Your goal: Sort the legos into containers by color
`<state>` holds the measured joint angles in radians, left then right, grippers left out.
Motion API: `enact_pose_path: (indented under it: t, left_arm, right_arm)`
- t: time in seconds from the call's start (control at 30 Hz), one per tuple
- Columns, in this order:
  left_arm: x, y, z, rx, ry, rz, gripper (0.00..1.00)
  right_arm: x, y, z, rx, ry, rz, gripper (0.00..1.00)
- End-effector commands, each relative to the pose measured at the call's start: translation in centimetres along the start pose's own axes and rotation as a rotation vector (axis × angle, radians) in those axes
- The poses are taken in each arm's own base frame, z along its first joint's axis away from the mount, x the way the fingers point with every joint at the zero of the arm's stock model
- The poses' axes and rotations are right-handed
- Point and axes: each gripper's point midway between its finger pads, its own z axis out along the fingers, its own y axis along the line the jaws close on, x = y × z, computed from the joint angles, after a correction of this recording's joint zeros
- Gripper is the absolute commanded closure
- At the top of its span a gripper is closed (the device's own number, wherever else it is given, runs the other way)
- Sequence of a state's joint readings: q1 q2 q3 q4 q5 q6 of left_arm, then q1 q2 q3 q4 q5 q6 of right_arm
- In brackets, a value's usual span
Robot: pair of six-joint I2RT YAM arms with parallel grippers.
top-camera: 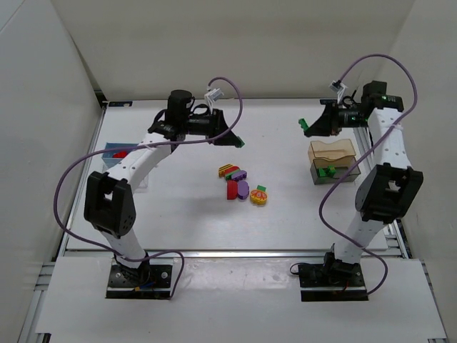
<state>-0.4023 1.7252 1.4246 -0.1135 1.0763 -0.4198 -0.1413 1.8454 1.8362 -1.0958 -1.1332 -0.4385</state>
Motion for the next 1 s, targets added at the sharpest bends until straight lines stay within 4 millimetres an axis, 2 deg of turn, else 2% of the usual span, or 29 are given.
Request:
enact_pose_path:
  t: [0.0,0.03,0.07,0.17,0.23,0.27,0.3,0.37,0.4,0.47,0.53,0.6,0.77,0.97]
  left_arm:
    - [-3.4,-0.7,-2.4,-0.253,-0.045,0.251,0.87]
    - [-3.7,-0.2,-2.7,-0.288,-0.051,0.244,0.87]
    - [-5.1,-0.1,-3.1,-0.335,-0.075,0.268,0.87]
    - [-5.8,1.1,-3.1,-0.412,-0.064,0.301,0.87]
    - [-6.5,0.9,-2.8,-0.429,-0.063,0.336,0.87]
    - [-6.5,1.2,-2.6,-0.431,-0.058,0.347,0.87]
    - [-6.9,1.2,-2.4,-0.432,-0.062,0.352,0.86]
    - [-7.0,1.7,-1.9,-0.431,-0.05,0.342,0.86]
    - [-7.6,1.3,-1.8,-0.421,-0.056,0.355,0.84]
    - [-7.4,2.0,-1.2,-0.416,-0.04,0.338,0.83]
    - [-7.7,1.6,-1.0,-0.396,-0.036,0.337,0.82]
    - [-7.6,1.8,-0.7,-0.395,-0.03,0.331,0.82]
    - [-7.2,2.1,-0.2,-0.39,-0.019,0.324,0.81]
    - [-6.9,2.3,0.2,-0.39,-0.01,0.322,0.8]
  right_arm:
    - [5.6,-0.5,-3.2,0.172,0.178,-0.152,1.0]
    - [6.8,-1.9,-4.7,0.24,0.202,-0.139,1.0]
    - [7.5,-2.4,-5.3,0.274,0.22,-0.139,1.0]
    - [10.9,-4.5,-7.5,0.398,0.336,-0.133,1.0]
    - [12.7,-5.9,-8.4,0.459,0.386,-0.129,1.0]
    - [13.5,-6.9,-9.9,0.52,0.405,-0.115,1.0]
    - [13.2,-8.2,-10.6,0.58,0.395,-0.143,1.0]
    - [14.0,-10.0,-12.2,0.681,0.422,-0.151,1.0]
    - [14.2,-10.6,-12.6,0.71,0.431,-0.144,1.0]
    - [14.5,-12.0,-13.3,0.753,0.437,-0.12,1.0]
    - [14.9,-13.3,-13.9,0.788,0.457,-0.09,1.0]
    - [14.6,-14.7,-14.7,0.843,0.446,-0.096,1.0]
    - [14.1,-17.0,-15.4,0.912,0.431,-0.078,1.0]
    - [13.4,-19.3,-15.6,0.977,0.409,-0.061,0.91]
